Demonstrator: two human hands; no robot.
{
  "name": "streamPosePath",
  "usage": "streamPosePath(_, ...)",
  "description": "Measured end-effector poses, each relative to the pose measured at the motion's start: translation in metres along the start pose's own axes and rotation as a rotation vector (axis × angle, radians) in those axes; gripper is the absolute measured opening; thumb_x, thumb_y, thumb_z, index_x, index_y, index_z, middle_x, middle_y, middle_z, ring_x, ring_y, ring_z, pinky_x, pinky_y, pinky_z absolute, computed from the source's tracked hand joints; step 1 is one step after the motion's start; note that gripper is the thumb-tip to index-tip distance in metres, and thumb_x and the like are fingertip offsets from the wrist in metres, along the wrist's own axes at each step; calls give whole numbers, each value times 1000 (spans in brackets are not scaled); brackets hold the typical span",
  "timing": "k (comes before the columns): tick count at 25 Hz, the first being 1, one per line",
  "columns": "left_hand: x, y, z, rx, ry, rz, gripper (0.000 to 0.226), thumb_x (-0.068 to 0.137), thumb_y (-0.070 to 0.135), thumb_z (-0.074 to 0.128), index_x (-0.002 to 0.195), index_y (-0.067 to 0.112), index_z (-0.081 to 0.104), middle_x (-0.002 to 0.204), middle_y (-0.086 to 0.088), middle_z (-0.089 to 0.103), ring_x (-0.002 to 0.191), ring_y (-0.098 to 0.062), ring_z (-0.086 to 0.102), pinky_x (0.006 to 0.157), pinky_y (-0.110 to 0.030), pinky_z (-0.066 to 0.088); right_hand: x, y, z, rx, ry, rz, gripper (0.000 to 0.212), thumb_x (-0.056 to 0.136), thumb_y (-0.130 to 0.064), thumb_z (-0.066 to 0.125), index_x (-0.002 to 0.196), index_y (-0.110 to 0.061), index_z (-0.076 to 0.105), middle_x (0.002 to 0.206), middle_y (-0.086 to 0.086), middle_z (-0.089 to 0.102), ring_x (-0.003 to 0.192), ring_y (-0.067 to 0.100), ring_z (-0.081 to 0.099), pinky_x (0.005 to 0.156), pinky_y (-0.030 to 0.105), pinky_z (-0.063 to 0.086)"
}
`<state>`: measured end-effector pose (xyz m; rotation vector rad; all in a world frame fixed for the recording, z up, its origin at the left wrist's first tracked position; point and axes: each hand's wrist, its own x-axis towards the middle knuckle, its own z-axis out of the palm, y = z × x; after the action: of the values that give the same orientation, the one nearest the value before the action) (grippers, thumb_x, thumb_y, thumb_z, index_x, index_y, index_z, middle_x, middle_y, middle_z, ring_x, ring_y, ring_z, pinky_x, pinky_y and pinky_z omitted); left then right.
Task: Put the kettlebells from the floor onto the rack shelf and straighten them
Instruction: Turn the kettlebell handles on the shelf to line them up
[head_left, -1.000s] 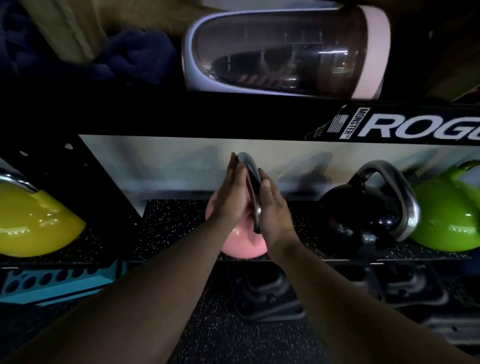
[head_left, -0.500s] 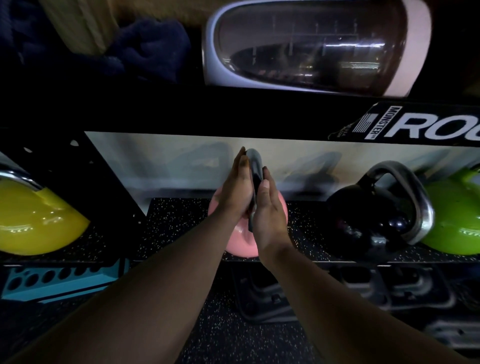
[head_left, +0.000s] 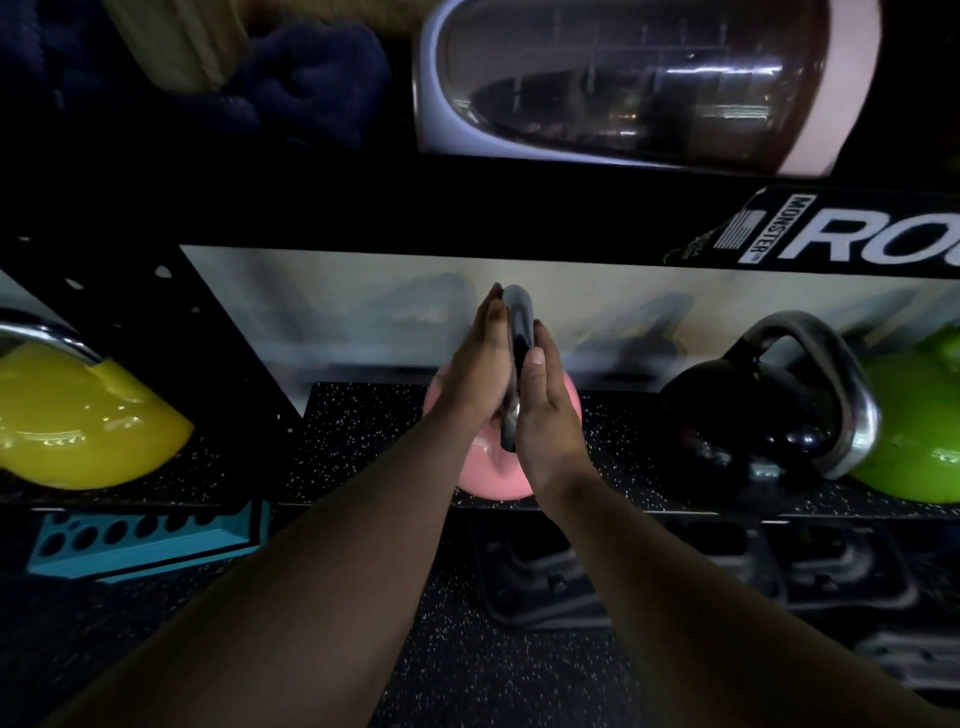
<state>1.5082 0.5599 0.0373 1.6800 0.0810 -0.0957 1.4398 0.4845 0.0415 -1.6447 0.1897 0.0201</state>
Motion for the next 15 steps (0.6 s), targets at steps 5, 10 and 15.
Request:
streamPosePath(5,-5,4,-4,71,-5,4,50,102,49,18,151,38,25,154,-4,39,138,-23,41,115,-41,31,1,-1,-2,-29,-33,14,50,99,-57,23,149,-49,20,152,-7,41,127,3,41,96,14,33)
streamPosePath(10,-10,20,-15,317,-23,-49,52,101,53,19,149,35,29,152,-5,42,137,-26,41,98,-27,26,1,-10,-8,-123,-91,-2,52,103,-47,23,154,-37,16,153,0,40,124,4,44,91,9,32)
streamPosePath(15,-46,21,-57,679,-211,-83,64,98,62,15,145,26,39,142,-14,52,128,-27,50,97,-35,40,-4,-35,-26,-283,-81,23,43,100,-40,45,141,-30,43,128,9,62,113,22,60,93,35,48)
